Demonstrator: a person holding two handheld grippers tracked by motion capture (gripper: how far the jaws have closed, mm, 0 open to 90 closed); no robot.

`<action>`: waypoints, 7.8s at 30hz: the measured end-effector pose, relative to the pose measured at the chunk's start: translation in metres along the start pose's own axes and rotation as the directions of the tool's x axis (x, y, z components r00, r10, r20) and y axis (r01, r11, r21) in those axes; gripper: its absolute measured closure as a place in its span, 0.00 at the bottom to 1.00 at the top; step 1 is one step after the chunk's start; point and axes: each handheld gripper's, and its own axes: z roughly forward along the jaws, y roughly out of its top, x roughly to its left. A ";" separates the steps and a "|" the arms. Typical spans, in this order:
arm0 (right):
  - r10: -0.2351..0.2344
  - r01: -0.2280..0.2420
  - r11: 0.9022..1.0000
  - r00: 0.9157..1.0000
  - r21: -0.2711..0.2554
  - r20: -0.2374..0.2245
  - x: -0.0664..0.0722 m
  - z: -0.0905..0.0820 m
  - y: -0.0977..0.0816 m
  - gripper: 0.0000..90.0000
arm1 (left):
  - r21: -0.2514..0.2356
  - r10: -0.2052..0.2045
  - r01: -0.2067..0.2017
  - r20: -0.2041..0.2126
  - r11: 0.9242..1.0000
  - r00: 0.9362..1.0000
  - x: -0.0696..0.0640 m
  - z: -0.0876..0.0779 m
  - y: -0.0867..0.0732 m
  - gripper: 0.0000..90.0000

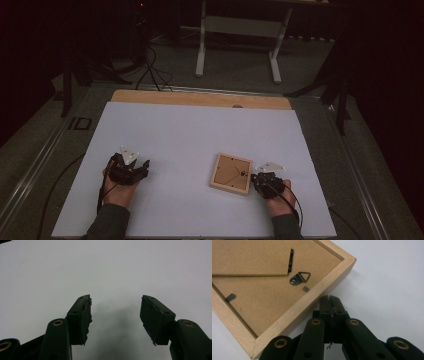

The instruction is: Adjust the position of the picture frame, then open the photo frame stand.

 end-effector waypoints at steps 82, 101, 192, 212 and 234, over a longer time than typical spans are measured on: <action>-0.106 0.104 0.994 0.985 -0.022 -0.136 0.060 0.052 0.062 0.99 | 0.005 0.212 -0.249 0.507 0.969 0.836 -0.064 -0.002 -0.001 0.99; -0.161 0.163 0.987 0.976 0.000 -0.149 0.074 0.038 0.049 0.98 | 0.014 0.212 -0.249 0.484 0.968 0.849 -0.066 -0.002 -0.001 0.99; -0.116 0.086 0.981 0.979 -0.174 -0.169 0.079 0.024 0.044 1.00 | -0.065 0.131 -0.114 0.432 0.991 0.892 -0.062 -0.014 0.026 0.66; -0.130 0.095 0.974 0.977 -0.206 -0.167 0.081 0.022 0.044 1.00 | -0.045 0.160 -0.155 0.389 0.987 0.907 -0.086 0.011 0.044 0.57; -0.145 0.099 0.969 0.969 -0.226 -0.199 0.083 0.022 0.044 1.00 | -0.034 0.177 -0.179 0.403 0.983 0.898 -0.096 0.020 0.046 0.54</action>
